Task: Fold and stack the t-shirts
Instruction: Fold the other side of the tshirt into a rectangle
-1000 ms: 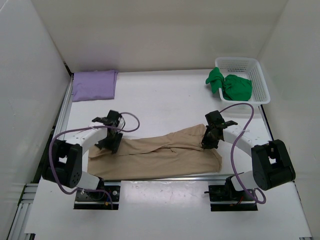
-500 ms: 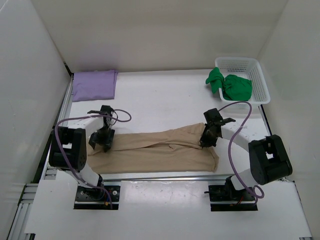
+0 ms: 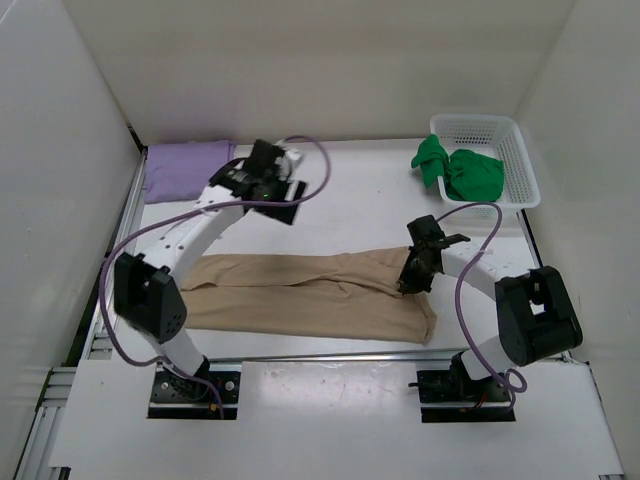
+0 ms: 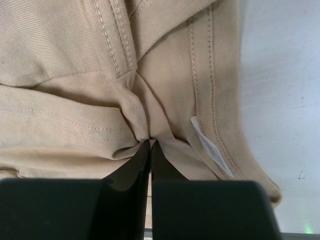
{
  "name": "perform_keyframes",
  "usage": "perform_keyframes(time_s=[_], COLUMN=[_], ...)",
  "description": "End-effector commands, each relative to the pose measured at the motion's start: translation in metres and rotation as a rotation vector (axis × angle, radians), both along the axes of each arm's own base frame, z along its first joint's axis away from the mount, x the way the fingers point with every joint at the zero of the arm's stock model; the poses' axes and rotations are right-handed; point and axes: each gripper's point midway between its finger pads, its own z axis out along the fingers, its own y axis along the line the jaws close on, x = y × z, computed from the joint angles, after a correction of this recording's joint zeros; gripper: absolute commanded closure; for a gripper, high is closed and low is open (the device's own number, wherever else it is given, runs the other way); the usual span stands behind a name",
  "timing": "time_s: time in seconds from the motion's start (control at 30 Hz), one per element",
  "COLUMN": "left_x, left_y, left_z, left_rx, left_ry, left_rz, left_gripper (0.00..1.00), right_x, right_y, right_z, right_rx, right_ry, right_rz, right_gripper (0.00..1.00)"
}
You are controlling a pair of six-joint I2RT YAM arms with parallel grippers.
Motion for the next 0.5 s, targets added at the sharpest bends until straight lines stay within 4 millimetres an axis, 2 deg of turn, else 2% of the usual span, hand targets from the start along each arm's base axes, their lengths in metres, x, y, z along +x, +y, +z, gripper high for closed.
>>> perform_keyframes(time_s=[0.0,0.03,0.07,0.13,0.17,0.2,0.23,0.27,0.3,0.47], left_x=[-0.04,-0.047,-0.044,-0.047,-0.045,-0.035,-0.03,-0.028,-0.022,-0.018], left_y=[-0.123,-0.142,-0.173,-0.205,-0.215,-0.224,-0.229,-0.231,-0.236,-0.24], left_z=[-0.009,-0.037,-0.021,-0.027,-0.05,-0.043,-0.046,-0.057,-0.054,-0.066], left_rx=[-0.235,-0.237,-0.288,-0.341,-0.332,-0.347,-0.358,-0.353,-0.367,-0.373], left_ry=[0.219,0.337,0.321,0.376,0.426,0.394,0.388,0.399,0.368,0.355], left_rz=[-0.351,-0.388,-0.455,-0.522,-0.528,-0.537,-0.544,-0.541,-0.55,-0.554], left_gripper=[0.06,0.08,0.1,0.16,0.17,0.17,0.17,0.17,0.18,0.19], right_x=[0.005,0.008,0.008,0.008,0.007,0.007,0.008,0.008,0.009,0.001], right_y=[0.004,0.005,0.005,0.006,0.005,0.006,0.006,0.006,0.006,0.004], right_z=[0.001,0.003,0.003,0.004,0.006,0.006,0.008,0.008,0.011,0.006], right_rx=[0.012,0.015,0.018,0.022,0.022,0.025,0.029,0.029,0.033,0.03], right_ry=[0.007,-0.002,0.0,0.002,0.0,0.002,-0.006,-0.007,-0.016,-0.001], right_rz=[-0.023,-0.023,-0.035,-0.046,-0.047,-0.058,-0.058,-0.058,-0.058,-0.067], right_gripper=[1.0,1.0,1.0,1.0,1.0,1.0,1.0,1.0,1.0,1.0])
